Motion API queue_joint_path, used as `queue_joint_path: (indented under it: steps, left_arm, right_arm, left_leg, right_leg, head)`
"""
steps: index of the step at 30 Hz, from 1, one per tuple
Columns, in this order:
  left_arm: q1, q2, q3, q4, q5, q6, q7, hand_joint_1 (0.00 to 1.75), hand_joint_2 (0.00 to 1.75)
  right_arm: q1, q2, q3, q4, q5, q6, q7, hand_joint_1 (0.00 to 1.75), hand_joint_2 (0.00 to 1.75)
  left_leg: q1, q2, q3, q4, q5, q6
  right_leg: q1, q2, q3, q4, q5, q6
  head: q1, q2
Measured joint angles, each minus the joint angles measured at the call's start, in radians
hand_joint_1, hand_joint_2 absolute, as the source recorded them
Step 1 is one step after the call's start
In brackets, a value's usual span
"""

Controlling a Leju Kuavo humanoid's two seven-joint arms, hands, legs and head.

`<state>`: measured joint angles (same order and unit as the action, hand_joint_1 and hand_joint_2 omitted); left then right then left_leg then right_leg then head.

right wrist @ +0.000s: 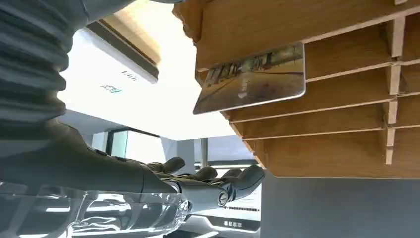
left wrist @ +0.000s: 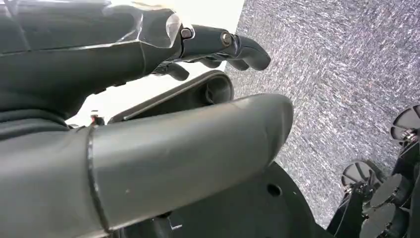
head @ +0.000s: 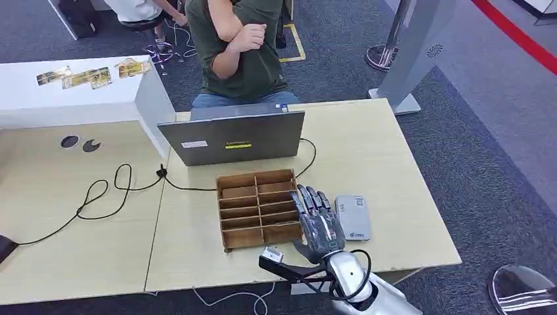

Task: Pass the card to the sensor for recognition and then transmit it.

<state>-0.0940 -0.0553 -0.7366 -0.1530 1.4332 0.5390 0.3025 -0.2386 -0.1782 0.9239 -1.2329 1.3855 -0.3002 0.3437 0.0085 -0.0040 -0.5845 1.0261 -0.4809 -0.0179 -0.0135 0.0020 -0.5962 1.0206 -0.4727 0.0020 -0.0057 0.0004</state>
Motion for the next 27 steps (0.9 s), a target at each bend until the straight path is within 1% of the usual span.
queue_joint_path:
  steps: [14, 27]
  left_arm:
    - [0.0, 0.0, 0.0, 0.0, 0.001, 0.0, 0.0, 0.0, 0.0]
    - [0.0, 0.0, 0.001, 0.0, 0.0, 0.0, -0.003, 0.0, 0.0]
  right_arm:
    - [-0.005, -0.016, 0.0, -0.045, -0.046, 0.037, -0.018, 0.0, 1.75]
    - [-0.009, -0.018, 0.007, -0.048, -0.073, 0.045, -0.019, 0.0, 1.75]
  left_leg:
    - [0.0, 0.0, 0.0, 0.0, 0.0, 0.0]
    - [0.0, 0.0, 0.0, 0.0, 0.0, 0.0]
  right_leg:
    - [0.0, 0.0, 0.0, 0.0, 0.0, 0.0]
    - [0.0, 0.0, 0.0, 0.0, 0.0, 0.0]
  head:
    - [0.0, 0.0]
    - [0.0, 0.0]
